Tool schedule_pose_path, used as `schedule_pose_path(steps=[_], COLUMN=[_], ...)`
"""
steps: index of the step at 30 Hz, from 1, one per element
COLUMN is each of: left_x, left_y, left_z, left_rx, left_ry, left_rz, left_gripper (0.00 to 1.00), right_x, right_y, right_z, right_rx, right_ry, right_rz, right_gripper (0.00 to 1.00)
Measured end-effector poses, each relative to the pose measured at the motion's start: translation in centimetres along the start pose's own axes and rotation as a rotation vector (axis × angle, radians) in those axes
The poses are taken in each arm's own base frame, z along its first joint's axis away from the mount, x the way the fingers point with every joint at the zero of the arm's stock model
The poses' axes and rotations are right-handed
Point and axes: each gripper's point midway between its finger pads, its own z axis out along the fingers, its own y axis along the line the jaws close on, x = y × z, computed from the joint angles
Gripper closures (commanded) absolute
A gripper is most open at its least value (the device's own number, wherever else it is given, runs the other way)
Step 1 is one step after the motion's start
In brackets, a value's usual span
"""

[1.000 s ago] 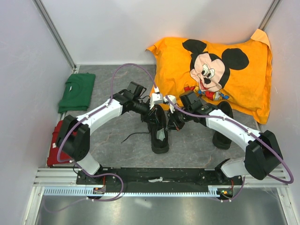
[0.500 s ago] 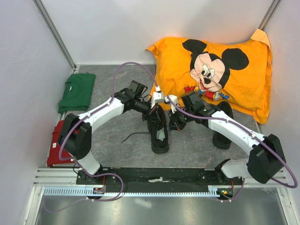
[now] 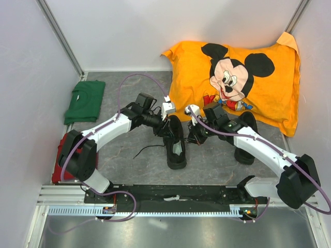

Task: Tie the shoes

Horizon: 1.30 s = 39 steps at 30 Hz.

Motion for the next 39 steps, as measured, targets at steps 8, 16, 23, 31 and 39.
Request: schedule_pose_path(steps=[8, 16, 23, 31, 39], left_x=[-0.5, -0.6, 0.0, 0.1, -0.3], left_y=[0.4, 1.3, 1.5, 1.3, 0.6], left_z=[0.0, 0.5, 1.3, 1.3, 1.3], left_rx=[-0.023, -0.039, -0.027, -0.015, 0.016], left_ry=[-0.025, -0.012, 0.014, 0.018, 0.003], left_rz=[-0.033, -0.048, -0.067, -0.066, -0.069], left_gripper=[0.64, 0.64, 0.64, 0.6, 0.61], right_x=[-1.0, -1.0, -0.7, -0.7, -0.4], right_y=[0.1, 0.1, 0.2, 0.2, 0.2], right_z=[-0.3, -0.2, -0.2, -0.2, -0.1], right_rx=[0.005, 0.004, 0.004, 0.002, 0.0], right_ry=[-0.054, -0.061, -0.058, -0.058, -0.052], right_rz=[-0.005, -0.002, 0.001, 0.001, 0.003], right_gripper=[1.0, 1.0, 1.0, 1.0, 1.0])
